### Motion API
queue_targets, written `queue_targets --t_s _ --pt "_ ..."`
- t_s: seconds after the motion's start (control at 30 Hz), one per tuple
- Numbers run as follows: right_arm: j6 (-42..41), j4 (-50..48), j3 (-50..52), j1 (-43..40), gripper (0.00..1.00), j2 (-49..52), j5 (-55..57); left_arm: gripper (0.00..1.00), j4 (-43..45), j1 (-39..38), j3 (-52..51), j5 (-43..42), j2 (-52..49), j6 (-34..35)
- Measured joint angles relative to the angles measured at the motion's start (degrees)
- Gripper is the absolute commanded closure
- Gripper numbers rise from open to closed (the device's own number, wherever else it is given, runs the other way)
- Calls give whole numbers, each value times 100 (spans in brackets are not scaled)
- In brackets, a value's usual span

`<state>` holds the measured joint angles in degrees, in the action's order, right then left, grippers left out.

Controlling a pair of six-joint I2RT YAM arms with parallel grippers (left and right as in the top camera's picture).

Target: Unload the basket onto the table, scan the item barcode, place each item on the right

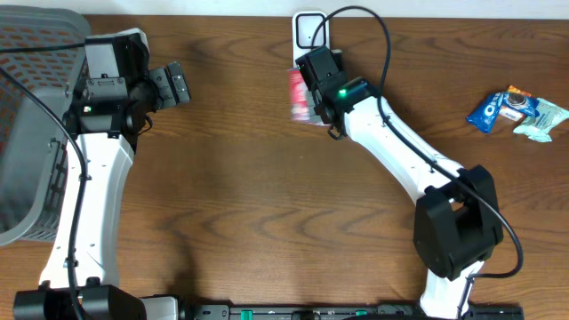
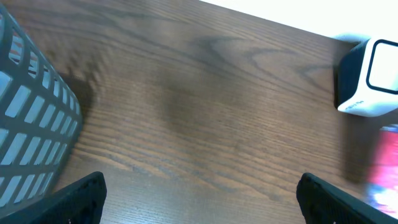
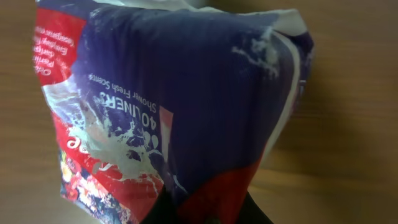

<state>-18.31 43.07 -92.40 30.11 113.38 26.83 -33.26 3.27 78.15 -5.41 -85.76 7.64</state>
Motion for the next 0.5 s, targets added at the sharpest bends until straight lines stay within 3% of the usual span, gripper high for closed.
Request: queue_targets --t_s 0.2,0.5 --pt "-251 909 22 -52 99 57 1738 2 0 0 0 0 0 2" --pt "-940 1976 24 -352 99 90 2400 2 0 0 0 0 0 2"
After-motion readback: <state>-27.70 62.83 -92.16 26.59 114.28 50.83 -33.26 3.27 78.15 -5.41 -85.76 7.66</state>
